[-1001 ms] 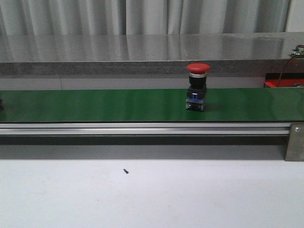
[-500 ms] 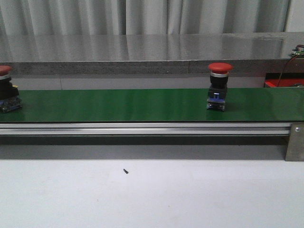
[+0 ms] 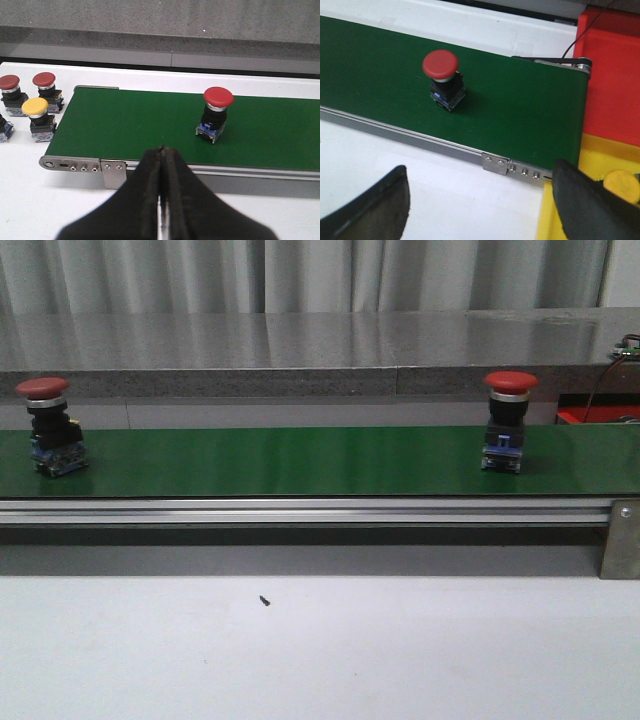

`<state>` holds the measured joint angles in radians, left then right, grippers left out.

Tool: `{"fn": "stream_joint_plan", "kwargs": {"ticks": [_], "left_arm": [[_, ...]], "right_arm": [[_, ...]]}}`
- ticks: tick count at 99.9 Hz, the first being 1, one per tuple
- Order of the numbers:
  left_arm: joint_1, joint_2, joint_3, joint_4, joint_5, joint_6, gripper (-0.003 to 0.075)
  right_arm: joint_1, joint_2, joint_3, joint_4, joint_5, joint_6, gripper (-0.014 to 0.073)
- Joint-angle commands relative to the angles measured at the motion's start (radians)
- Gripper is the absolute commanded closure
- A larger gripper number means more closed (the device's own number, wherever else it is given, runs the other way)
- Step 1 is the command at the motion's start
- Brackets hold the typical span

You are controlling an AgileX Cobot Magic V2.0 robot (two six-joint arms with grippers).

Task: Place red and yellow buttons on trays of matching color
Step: 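Grasp the first red button at the belt's end with the right gripper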

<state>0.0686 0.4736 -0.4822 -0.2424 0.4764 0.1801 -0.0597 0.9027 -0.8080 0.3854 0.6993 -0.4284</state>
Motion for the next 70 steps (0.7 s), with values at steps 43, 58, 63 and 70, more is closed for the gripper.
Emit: {"fn": "stream_joint_plan", "kwargs": {"ticks": [43, 58, 63, 70], "left_arm": [[-0.005, 0.003, -0.029, -0.017, -0.085, -0.007, 0.0740], [-0.005, 0.003, -0.029, -0.017, -0.085, -0.007, 0.0740], [-0.005, 0.003, -0.029, -0.017, -0.085, -0.007, 0.0740], [-0.005, 0.003, -0.029, -0.017, -0.085, -0.007, 0.0740]], "right_arm": [[0.008, 0.395, -0.264, 0.040, 0.016, -0.008, 0.0009], [0.030, 0.450, -0.296, 0.040, 0.007, -0.008, 0.0009], [0.036, 0.469, -0.302, 0.038, 0.003, -0.008, 0.0009], [0.036, 0.498, -0.312, 0.037, -0.007, -0.008, 0.0009]]}}
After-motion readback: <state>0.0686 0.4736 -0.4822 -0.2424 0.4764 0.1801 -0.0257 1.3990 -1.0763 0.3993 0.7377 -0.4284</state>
